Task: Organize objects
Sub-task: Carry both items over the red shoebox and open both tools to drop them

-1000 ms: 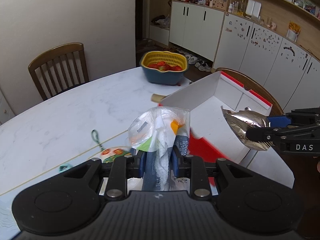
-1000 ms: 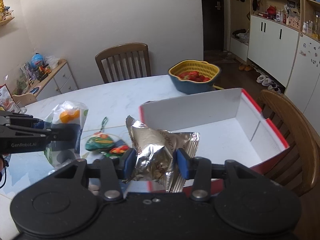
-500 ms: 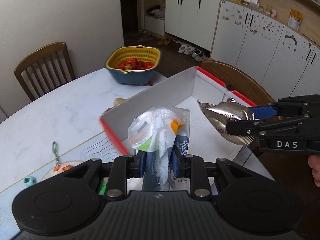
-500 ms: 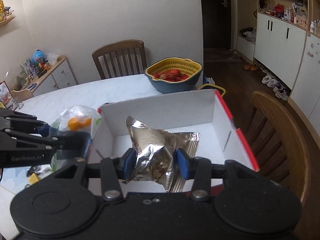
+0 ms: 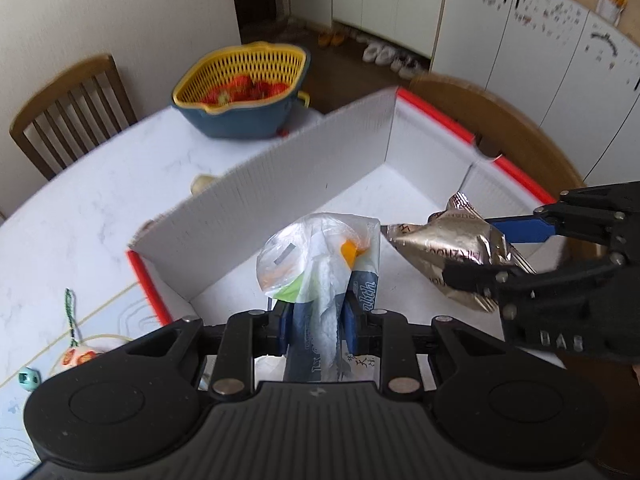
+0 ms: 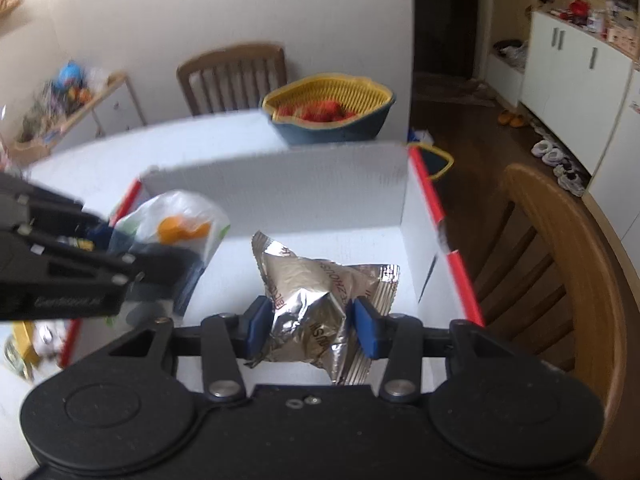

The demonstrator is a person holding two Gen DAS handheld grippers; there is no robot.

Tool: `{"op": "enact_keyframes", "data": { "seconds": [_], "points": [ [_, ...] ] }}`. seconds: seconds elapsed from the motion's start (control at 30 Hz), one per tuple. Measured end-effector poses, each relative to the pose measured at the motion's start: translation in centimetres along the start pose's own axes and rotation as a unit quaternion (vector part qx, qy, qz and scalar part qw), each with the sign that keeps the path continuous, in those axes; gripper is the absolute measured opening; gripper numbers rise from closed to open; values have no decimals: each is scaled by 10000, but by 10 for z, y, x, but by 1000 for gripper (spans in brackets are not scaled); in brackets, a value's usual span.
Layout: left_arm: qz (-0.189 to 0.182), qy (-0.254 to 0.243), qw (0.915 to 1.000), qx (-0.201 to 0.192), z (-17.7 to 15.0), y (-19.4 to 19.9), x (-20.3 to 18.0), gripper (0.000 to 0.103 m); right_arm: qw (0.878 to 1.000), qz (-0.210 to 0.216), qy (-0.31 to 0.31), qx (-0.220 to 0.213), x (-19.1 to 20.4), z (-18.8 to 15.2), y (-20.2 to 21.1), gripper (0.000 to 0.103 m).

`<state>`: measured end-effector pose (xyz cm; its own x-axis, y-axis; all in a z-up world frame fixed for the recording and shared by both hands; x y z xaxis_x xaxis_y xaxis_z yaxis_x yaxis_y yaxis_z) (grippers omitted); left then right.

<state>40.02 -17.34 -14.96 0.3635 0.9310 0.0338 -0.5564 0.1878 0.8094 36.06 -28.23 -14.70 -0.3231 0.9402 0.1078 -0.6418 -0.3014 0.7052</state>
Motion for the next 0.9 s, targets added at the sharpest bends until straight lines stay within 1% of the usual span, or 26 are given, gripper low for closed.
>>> {"op": "enact_keyframes", "data": {
  "seconds": [0.07, 0.17, 0.43, 0.53, 0.7, 0.83, 0.9],
  "points": [
    [45, -27, 9999, 163, -2, -13, 0, 25, 9998, 25, 186, 113, 4, -5, -8, 43],
    [97, -127, 9994, 322, -2, -29, -3, 25, 9986, -53, 454, 282, 6, -9, -21, 43],
    [49, -129, 9971, 752, -11, -61, -7, 25, 9951, 12, 578, 804, -3, -19, -50, 43],
    [19, -111, 9958, 904, -16, -70, -7, 25, 9943, 56, 554, 907, -5, -24, -56, 42],
    [-9, -145, 9951, 974, -16, -76, -7, 25, 9938, 144, 531, 970, -3, -27, -59, 44],
    [-9, -183, 9954, 940, -17, -76, -7, 29, 9939, 199, 492, 967, -6, -26, -59, 44],
    [5, -159, 9957, 912, -17, -74, -6, 31, 9940, 243, 464, 958, -7, -24, -58, 47]
  ]
}}
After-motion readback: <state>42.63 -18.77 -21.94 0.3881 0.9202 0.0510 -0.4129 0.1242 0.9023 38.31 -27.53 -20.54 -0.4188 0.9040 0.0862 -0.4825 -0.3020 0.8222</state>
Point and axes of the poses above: each gripper's, at about its wrist camera, not at the fingertips, and y roughly against the way its jaws point, x to its left, z to its top, the point moved 10 cm from there along -y, roughly the way its jaws point, and after that the axes turned 6 degrees about -x, right-handed, at the moved point
